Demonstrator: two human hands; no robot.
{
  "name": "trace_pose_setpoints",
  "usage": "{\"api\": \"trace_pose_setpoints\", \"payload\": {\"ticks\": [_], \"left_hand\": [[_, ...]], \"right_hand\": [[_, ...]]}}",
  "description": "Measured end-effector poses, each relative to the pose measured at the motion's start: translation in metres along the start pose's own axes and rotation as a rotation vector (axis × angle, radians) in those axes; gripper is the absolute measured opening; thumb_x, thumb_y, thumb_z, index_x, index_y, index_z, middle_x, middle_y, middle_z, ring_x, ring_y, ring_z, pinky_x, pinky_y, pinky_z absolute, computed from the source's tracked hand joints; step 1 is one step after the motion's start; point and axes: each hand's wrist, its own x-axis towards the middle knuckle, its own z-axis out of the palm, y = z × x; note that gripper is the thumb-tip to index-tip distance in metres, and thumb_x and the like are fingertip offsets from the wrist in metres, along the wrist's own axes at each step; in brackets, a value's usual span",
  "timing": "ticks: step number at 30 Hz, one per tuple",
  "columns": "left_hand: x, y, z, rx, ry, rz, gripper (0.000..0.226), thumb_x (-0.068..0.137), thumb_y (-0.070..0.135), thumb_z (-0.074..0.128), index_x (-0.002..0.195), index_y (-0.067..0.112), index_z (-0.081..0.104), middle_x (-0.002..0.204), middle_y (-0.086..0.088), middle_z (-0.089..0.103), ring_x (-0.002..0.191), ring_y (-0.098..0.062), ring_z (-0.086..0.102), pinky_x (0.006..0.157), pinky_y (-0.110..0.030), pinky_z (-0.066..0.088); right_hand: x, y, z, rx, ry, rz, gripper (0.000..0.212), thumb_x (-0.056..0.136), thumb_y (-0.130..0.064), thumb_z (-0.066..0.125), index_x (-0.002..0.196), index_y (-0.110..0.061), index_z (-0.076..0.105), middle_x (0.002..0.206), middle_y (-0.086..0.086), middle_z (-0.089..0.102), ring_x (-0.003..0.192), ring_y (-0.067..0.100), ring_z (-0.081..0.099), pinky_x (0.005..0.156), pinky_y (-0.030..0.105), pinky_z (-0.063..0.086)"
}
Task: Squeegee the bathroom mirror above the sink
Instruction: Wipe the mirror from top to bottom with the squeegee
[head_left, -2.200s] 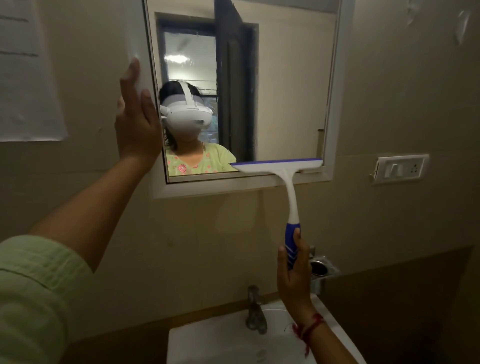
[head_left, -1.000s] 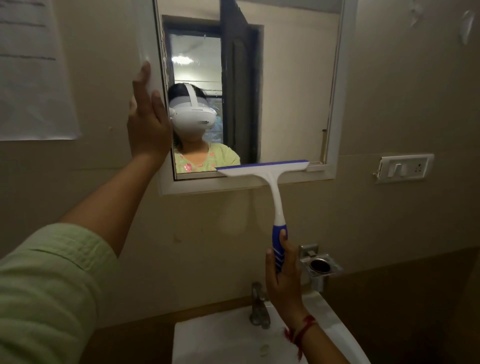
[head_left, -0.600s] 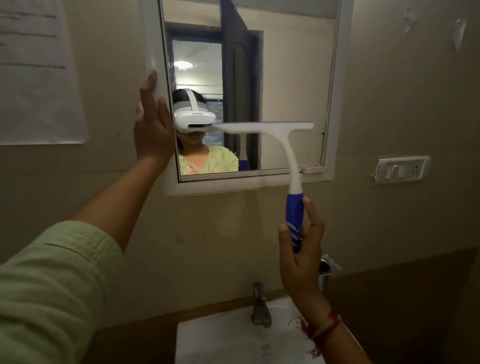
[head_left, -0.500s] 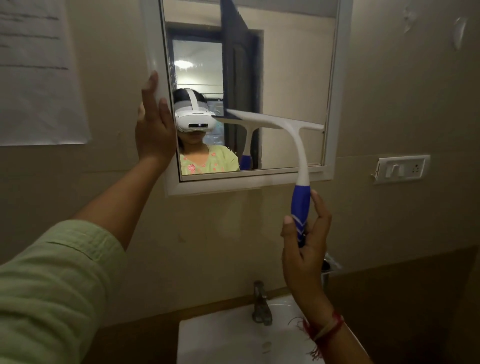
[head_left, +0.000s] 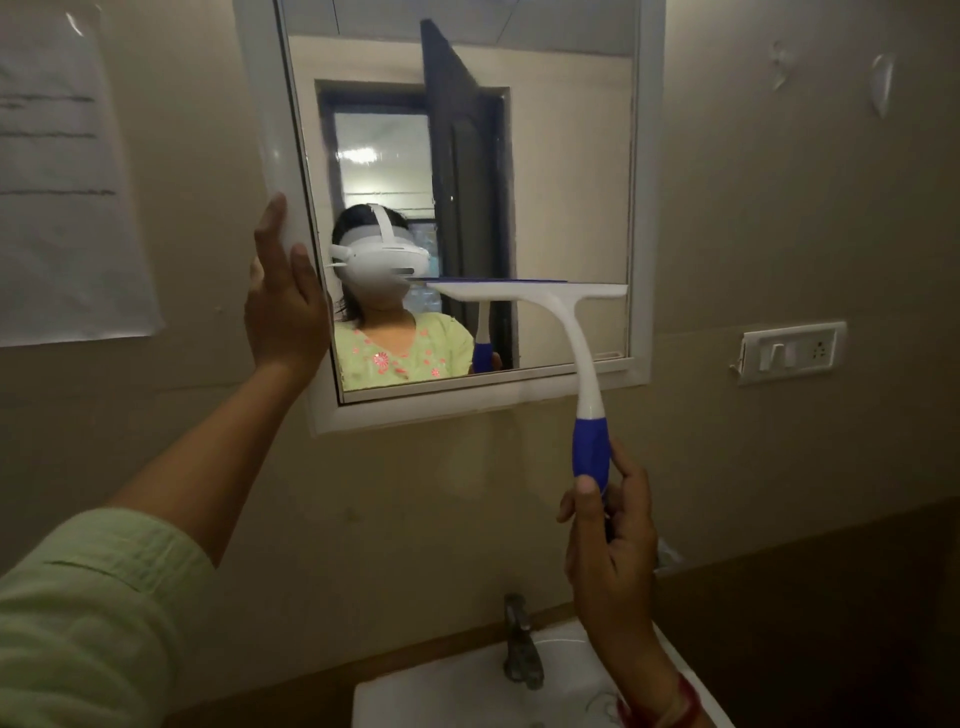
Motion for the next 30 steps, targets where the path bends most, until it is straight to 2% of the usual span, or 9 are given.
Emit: {"api": "trace_pose_setpoints", "payload": {"ticks": [7, 13, 16, 18, 21, 23, 26, 28, 30], "left_hand": [[0.001, 0.002, -0.003, 0.037, -0.021, -0.020, 0.043, 0.100, 0.027, 0.026, 0.142, 0.022, 0.027, 0.146, 0.004, 0.039, 0.124, -0.025, 0.047, 0.093, -0.028, 0.038], [0.005, 0.006, -0.005, 0.048, -0.065, -0.050, 0.043, 0.099, 0.025, 0.028, 0.142, 0.022, 0.024, 0.146, -0.002, 0.037, 0.123, -0.028, 0.046, 0.091, -0.022, 0.035], [0.004, 0.009, -0.005, 0.072, -0.049, -0.056, 0.043, 0.100, 0.024, 0.028, 0.142, 0.024, 0.024, 0.145, -0.006, 0.040, 0.118, -0.032, 0.050, 0.089, -0.030, 0.040], [0.004, 0.010, -0.006, 0.084, -0.057, -0.068, 0.042, 0.100, 0.024, 0.029, 0.142, 0.025, 0.024, 0.143, -0.007, 0.042, 0.109, -0.036, 0.054, 0.082, -0.034, 0.042], [0.003, 0.013, -0.007, 0.103, -0.079, -0.094, 0.042, 0.100, 0.026, 0.029, 0.142, 0.030, 0.022, 0.140, -0.010, 0.046, 0.091, -0.039, 0.060, 0.072, -0.031, 0.040], [0.002, 0.013, -0.007, 0.110, -0.084, -0.110, 0.042, 0.100, 0.028, 0.028, 0.141, 0.032, 0.021, 0.137, -0.012, 0.049, 0.088, -0.040, 0.061, 0.071, -0.030, 0.038], [0.002, 0.013, -0.008, 0.099, -0.098, -0.082, 0.043, 0.099, 0.031, 0.026, 0.141, 0.035, 0.019, 0.130, -0.017, 0.053, 0.073, -0.035, 0.061, 0.064, -0.030, 0.039], [0.001, 0.013, -0.009, 0.085, -0.112, -0.072, 0.044, 0.098, 0.032, 0.027, 0.141, 0.037, 0.018, 0.126, -0.019, 0.055, 0.064, -0.030, 0.059, 0.060, -0.029, 0.038], [0.000, 0.014, -0.010, 0.075, -0.118, -0.060, 0.045, 0.098, 0.031, 0.027, 0.140, 0.042, 0.016, 0.132, -0.016, 0.052, 0.064, -0.031, 0.060, 0.059, -0.028, 0.039]], "right_hand": [[0.025, -0.007, -0.010, 0.011, -0.058, -0.020, 0.029, 0.091, -0.043, 0.050, 0.119, -0.042, 0.043, 0.068, -0.004, 0.058, 0.048, 0.002, 0.048, 0.043, 0.014, 0.042], [0.061, -0.018, -0.009, 0.008, -0.136, -0.083, 0.033, 0.086, -0.049, 0.043, 0.119, -0.051, 0.041, 0.072, -0.010, 0.060, 0.047, 0.003, 0.049, 0.040, 0.014, 0.042], [0.090, -0.032, -0.002, 0.025, -0.177, -0.200, 0.036, 0.089, -0.043, 0.044, 0.124, -0.045, 0.037, 0.078, -0.010, 0.062, 0.052, 0.001, 0.053, 0.044, 0.011, 0.042], [0.108, -0.041, 0.002, 0.044, -0.195, -0.264, 0.040, 0.089, -0.038, 0.045, 0.127, -0.039, 0.034, 0.096, -0.001, 0.062, 0.061, -0.001, 0.059, 0.049, 0.008, 0.044], [0.133, -0.052, 0.012, 0.057, -0.219, -0.338, 0.044, 0.090, -0.033, 0.048, 0.131, -0.026, 0.034, 0.102, 0.002, 0.062, 0.071, 0.001, 0.063, 0.051, 0.008, 0.046], [0.149, -0.057, 0.021, 0.051, -0.235, -0.400, 0.042, 0.091, -0.025, 0.049, 0.131, -0.023, 0.035, 0.092, -0.008, 0.062, 0.063, 0.010, 0.063, 0.046, 0.014, 0.047], [0.176, -0.069, 0.039, 0.029, -0.236, -0.511, 0.041, 0.090, -0.010, 0.046, 0.129, -0.020, 0.038, 0.084, -0.005, 0.061, 0.054, 0.018, 0.056, 0.044, 0.022, 0.048], [0.192, -0.078, 0.052, 0.022, -0.234, -0.546, 0.041, 0.090, -0.009, 0.044, 0.129, -0.019, 0.038, 0.085, 0.000, 0.059, 0.057, 0.018, 0.057, 0.049, 0.025, 0.051], [0.206, -0.088, 0.067, 0.055, -0.256, -0.523, 0.040, 0.091, -0.014, 0.044, 0.131, -0.019, 0.039, 0.095, 0.007, 0.060, 0.068, 0.025, 0.061, 0.059, 0.041, 0.057]]}}
